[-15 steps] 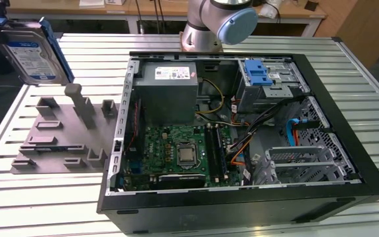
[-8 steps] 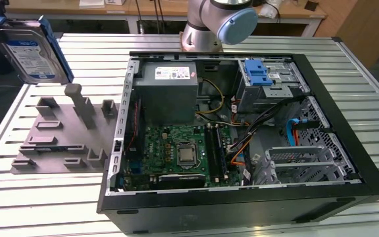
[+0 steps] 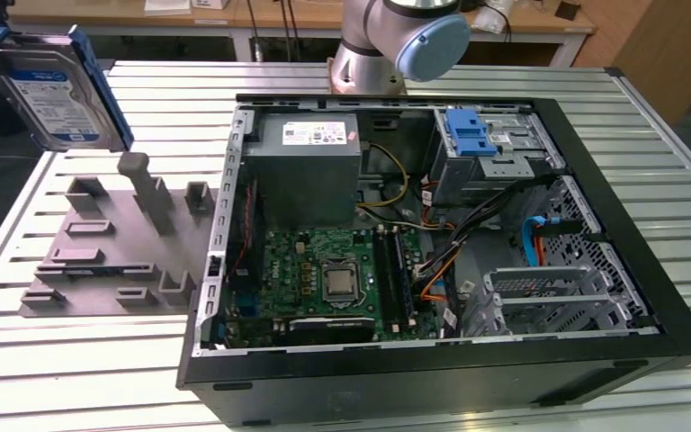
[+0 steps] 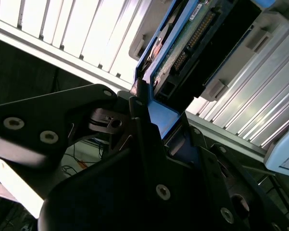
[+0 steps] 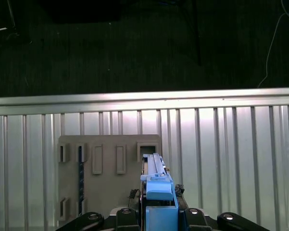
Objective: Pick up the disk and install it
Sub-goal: 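Pick up the disk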
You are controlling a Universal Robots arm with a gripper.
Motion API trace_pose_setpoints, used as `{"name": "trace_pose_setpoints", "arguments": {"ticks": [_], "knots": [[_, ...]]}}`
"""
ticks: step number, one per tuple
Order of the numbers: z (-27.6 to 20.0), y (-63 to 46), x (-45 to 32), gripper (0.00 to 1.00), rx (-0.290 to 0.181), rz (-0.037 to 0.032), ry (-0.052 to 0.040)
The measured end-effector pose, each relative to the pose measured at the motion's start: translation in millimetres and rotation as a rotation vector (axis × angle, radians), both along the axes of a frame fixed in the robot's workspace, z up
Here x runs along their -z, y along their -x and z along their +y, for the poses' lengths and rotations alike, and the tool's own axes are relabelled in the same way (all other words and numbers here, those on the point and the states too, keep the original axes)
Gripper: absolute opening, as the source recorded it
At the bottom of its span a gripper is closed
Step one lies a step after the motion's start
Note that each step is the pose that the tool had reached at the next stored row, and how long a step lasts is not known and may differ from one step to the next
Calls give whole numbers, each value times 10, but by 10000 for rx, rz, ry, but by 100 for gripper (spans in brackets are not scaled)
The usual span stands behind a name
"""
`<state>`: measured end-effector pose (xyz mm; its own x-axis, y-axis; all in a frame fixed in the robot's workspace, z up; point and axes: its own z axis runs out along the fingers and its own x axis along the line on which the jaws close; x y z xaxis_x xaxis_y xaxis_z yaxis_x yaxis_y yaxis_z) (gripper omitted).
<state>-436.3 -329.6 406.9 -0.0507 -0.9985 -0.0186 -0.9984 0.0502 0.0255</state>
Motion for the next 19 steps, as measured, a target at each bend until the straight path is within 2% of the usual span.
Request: {"name": "trace_pose_setpoints", "arguments": {"ticks": [10, 19], "knots": [[0, 0, -51, 36, 0, 0, 0], [0, 0, -151, 36, 0, 0, 0]]}}
